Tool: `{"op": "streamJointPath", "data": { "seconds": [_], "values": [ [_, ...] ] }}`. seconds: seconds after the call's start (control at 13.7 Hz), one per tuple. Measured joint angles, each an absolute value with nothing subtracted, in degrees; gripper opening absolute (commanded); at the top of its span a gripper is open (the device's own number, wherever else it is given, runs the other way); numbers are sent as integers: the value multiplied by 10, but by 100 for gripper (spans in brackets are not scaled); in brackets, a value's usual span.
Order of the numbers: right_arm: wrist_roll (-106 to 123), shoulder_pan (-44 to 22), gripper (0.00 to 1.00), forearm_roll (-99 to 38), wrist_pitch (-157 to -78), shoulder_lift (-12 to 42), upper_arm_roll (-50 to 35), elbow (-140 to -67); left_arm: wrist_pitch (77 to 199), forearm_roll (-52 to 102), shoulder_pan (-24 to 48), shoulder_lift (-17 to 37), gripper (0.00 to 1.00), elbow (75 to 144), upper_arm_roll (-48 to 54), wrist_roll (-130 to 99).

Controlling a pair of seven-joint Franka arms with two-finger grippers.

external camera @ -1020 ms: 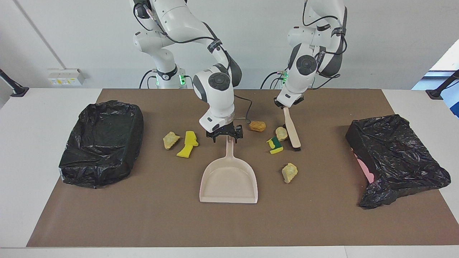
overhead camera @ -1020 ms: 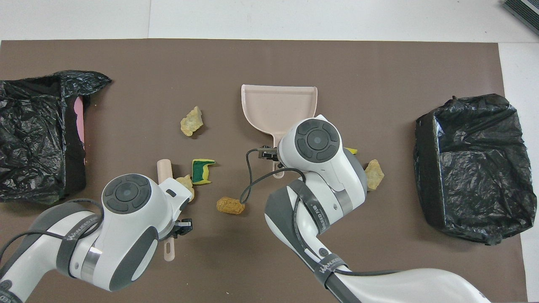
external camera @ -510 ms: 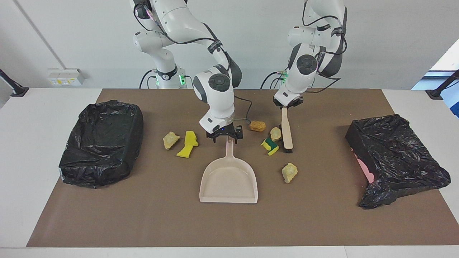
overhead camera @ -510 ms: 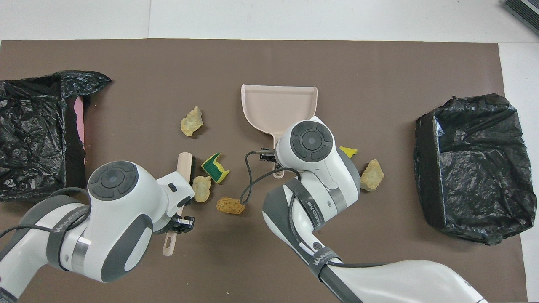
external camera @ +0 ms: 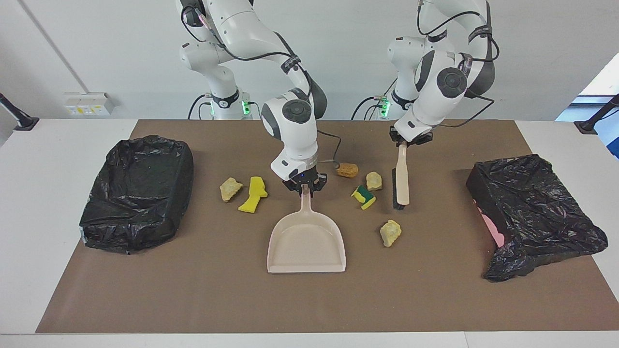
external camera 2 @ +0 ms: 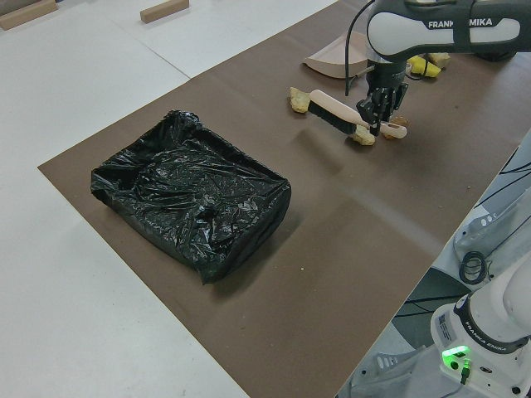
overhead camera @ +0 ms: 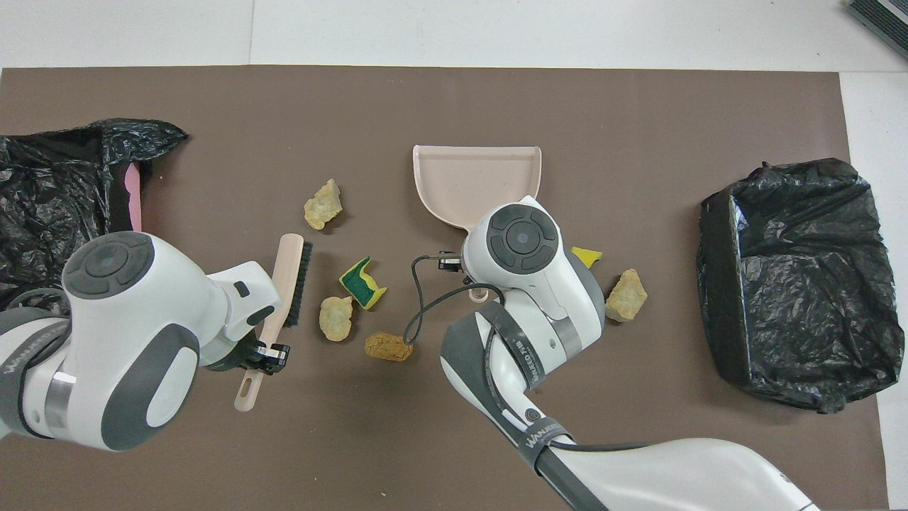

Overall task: Sweep and dump trash in bin
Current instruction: 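Grasp the dustpan handle with the right gripper and turn it toward the trash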

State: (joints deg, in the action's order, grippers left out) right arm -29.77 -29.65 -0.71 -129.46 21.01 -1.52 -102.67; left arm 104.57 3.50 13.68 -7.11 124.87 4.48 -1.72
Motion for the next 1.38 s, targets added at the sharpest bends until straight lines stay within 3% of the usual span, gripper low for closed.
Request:
{"op": "streamJointPath", "data": {
  "seconds": [0.29, 0.73, 1.02, 1.38],
  "values": [
    [-121, -259, 0, -7, -1223, 130, -11, -1047, 1078, -30, 101, -17, 0, 1194, 44, 66],
    [138, -235, 0, -6, -1107, -43, -11, -1174, 1138, -107, 68, 98, 0, 1108, 43, 183],
    [317, -222, 0, 1, -1071, -90, -11, -1226, 1138, -109, 72, 115, 0, 1111, 50, 253],
    [435, -185, 0, 1, -1097, -92, -10, -1262, 1125, -94, 106, 81, 0, 1171, 60, 256]
  ]
}}
